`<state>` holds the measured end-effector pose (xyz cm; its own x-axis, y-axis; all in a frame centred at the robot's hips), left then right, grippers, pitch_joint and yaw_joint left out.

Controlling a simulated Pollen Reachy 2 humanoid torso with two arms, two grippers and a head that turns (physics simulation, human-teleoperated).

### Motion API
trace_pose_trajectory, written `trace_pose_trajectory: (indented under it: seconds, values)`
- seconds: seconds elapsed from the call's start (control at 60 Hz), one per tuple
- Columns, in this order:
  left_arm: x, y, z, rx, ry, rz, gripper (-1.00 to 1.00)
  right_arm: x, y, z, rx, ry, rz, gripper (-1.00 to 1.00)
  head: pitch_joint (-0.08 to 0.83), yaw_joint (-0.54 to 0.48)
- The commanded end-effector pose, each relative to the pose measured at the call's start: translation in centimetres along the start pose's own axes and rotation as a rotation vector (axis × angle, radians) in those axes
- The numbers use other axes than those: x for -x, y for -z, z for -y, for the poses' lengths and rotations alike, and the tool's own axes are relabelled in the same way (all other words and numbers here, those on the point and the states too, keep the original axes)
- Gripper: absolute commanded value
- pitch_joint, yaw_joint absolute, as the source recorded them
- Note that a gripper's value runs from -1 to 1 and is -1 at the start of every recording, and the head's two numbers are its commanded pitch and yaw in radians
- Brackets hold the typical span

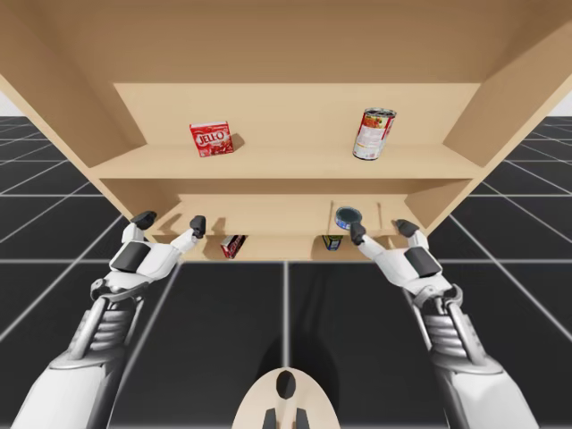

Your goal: Find the potted meat can on the shelf and bring it to me.

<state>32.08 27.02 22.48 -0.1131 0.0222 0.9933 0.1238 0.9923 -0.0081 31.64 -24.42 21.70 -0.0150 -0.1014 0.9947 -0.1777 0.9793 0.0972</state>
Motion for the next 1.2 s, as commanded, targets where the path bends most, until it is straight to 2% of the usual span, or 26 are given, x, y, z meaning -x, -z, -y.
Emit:
trace_pose_trajectory:
  seconds: [0.017,0.217,0.5,0.7,1.067,1.117,1.2]
  values:
    - [0.0,0.0,0.0,-0.005,0.005,0.002,-1.0,0.0,-0.2,0.1,0.014,0.038,0.014,-1.0,0.006,-0.05]
    - [0.0,-0.1,0.0,-0.007,0.006,0.003,-1.0,-0.1,-0.2,0.2,0.008,0.026,0.015,-1.0,0.069,-0.04]
    - [-0.1,-0.1,0.0,-0.003,0.011,0.014,-1.0,0.1,0.0,0.2,0.016,-0.002,0.011,-1.0,0.301,-0.02]
    - [-0.3,-0.3,0.0,0.004,0.015,0.029,-1.0,0.2,0.0,0.2,0.021,-0.016,0.011,-1.0,0.438,-0.09]
    - [-0.7,-0.9,0.5,0.014,0.02,0.046,-1.0,0.6,0.1,0.1,0.023,-0.032,0.002,-1.0,0.59,-0.2]
    - [-0.7,-0.9,0.5,0.015,0.019,0.047,-1.0,0.7,0.1,-0.2,0.022,-0.019,-0.021,-1.0,0.6,-0.21]
    - [-0.8,-1.0,0.5,0.014,0.014,0.051,-1.0,0.5,-0.9,-1.3,-0.021,-0.028,-0.05,-1.0,0.601,-0.21]
